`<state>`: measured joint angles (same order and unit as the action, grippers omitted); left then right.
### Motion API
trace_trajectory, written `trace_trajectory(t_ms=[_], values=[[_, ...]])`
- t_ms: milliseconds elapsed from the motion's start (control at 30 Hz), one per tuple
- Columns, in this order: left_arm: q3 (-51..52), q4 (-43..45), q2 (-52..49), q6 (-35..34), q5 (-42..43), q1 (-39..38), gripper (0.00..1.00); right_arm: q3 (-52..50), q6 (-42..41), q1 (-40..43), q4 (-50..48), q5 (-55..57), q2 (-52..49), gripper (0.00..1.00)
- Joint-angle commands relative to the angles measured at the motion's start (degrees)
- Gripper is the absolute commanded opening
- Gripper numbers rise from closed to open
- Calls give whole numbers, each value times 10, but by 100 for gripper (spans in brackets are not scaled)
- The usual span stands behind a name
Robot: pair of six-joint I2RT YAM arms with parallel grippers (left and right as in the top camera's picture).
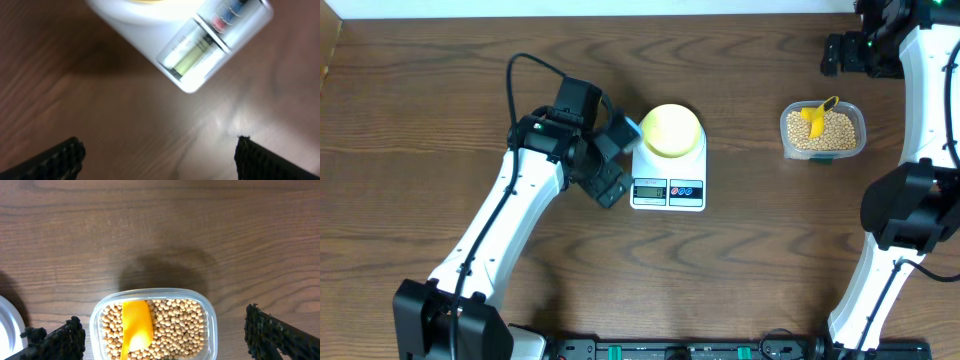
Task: Scoop item into bowl and weigh 50g on scale
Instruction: 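Raise the left gripper and move it in front of the scale display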
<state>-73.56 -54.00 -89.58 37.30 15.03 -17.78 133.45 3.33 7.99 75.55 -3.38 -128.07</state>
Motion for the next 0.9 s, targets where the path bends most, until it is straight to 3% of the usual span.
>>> trace_trajectory(t_ms=[0, 200, 867], values=[[26, -26, -3, 271, 85, 1, 98, 2, -7, -2, 0, 0, -2, 99], [61, -27, -4, 388, 114, 12, 98, 2, -7, -2, 0, 0, -2, 99], [65, 10, -6, 392, 122, 20, 97, 2, -7, -2, 0, 0, -2, 99]])
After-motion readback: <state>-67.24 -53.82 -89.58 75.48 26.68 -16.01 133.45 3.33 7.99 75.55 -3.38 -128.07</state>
